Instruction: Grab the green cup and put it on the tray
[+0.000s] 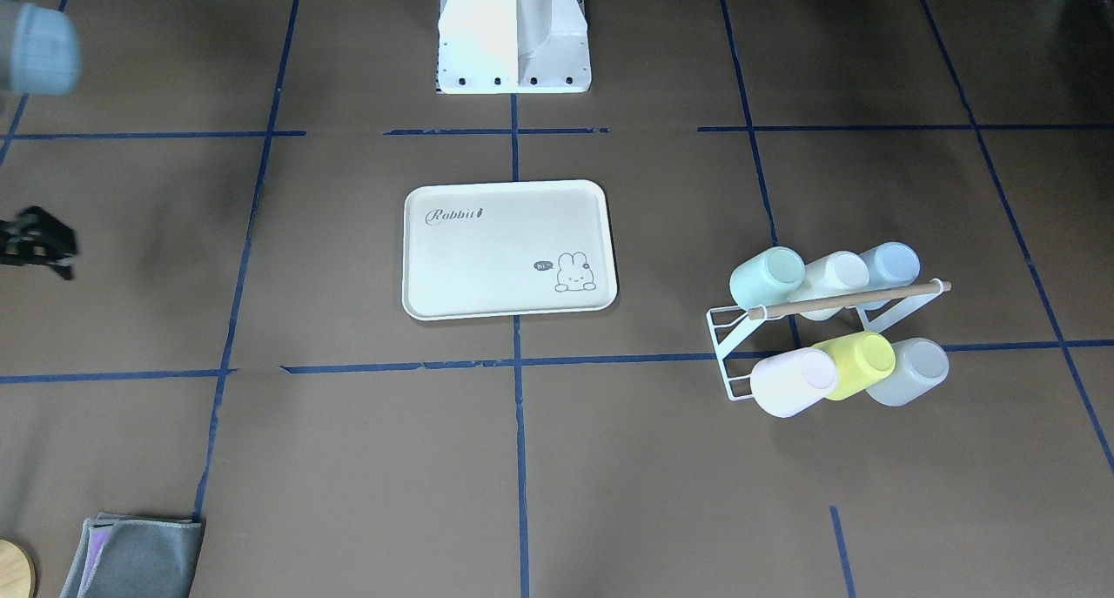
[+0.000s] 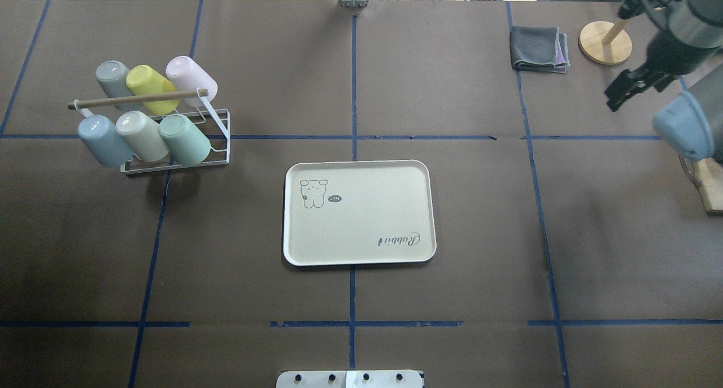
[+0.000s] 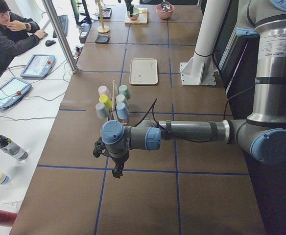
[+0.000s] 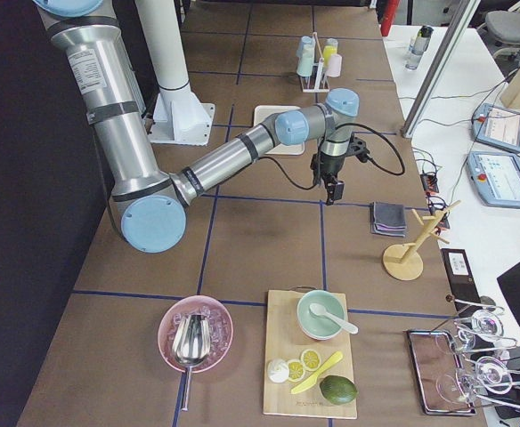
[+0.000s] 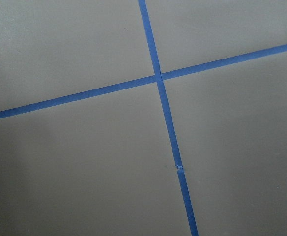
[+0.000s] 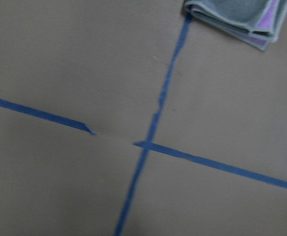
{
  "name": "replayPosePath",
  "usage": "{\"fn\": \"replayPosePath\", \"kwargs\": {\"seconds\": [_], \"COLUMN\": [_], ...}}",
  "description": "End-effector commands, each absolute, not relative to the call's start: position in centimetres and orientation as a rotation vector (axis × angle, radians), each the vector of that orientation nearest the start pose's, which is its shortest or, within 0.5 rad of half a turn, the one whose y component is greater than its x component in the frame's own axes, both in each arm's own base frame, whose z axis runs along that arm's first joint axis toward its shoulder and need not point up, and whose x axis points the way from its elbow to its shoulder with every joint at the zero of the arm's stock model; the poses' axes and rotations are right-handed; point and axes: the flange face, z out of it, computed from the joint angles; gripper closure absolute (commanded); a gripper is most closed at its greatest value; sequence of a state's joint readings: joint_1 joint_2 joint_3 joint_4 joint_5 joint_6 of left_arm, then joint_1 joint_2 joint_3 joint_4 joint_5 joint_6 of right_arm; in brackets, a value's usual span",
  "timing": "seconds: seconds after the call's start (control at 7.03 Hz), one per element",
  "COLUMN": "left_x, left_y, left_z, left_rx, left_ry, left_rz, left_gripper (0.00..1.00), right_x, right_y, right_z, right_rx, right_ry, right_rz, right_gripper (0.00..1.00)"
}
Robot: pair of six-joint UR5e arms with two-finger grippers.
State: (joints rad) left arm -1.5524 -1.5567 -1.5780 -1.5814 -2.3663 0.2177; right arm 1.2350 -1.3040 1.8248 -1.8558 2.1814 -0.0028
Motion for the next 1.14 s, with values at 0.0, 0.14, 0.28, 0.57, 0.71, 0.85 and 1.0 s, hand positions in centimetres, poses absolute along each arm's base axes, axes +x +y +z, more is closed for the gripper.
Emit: {"fn": "replayPosePath", "kwargs": {"seconds": [0.0, 0.14, 0.28, 0.57, 0.71, 0.85, 1.0], "left_x": [-5.3, -5.3, -5.3, -4.7, -4.7, -4.1, -1.4], "left_y": [-49.4, -50.2, -50.9, -55.0, -55.1, -55.3, -55.2], "left_z": [65.3, 64.5, 63.2, 58.5, 57.6, 55.7, 52.4], "left_rx": [0.097, 0.136, 0.223, 0.321, 0.319, 0.358, 0.451], "left_ry": [0.794, 0.788, 0.779, 0.779, 0.788, 0.788, 0.793], "left_rz": [0.232, 0.249, 0.285, 0.306, 0.251, 0.277, 0.352], "left_gripper": [0.0, 0.0, 0.0, 0.0, 0.0, 0.0, 0.0], "right_x": [-1.9, 2.2, 5.5, 7.5, 7.5, 7.5, 7.5], "right_y": [-51.6, -49.1, -46.3, -43.5, -43.5, -43.5, -43.5], "right_z": [51.6, 54.9, 57.9, 60.2, 60.1, 59.5, 59.0], "right_rx": [0.104, 0.114, 0.11, 0.085, 0.086, 0.092, 0.094], "right_ry": [-0.667, -0.664, -0.674, -0.715, -0.715, -0.711, -0.71], "right_rz": [-0.449, -0.445, -0.416, -0.354, -0.351, -0.339, -0.322], "right_gripper": [0.0, 0.0, 0.0, 0.0, 0.0, 0.0, 0.0]}}
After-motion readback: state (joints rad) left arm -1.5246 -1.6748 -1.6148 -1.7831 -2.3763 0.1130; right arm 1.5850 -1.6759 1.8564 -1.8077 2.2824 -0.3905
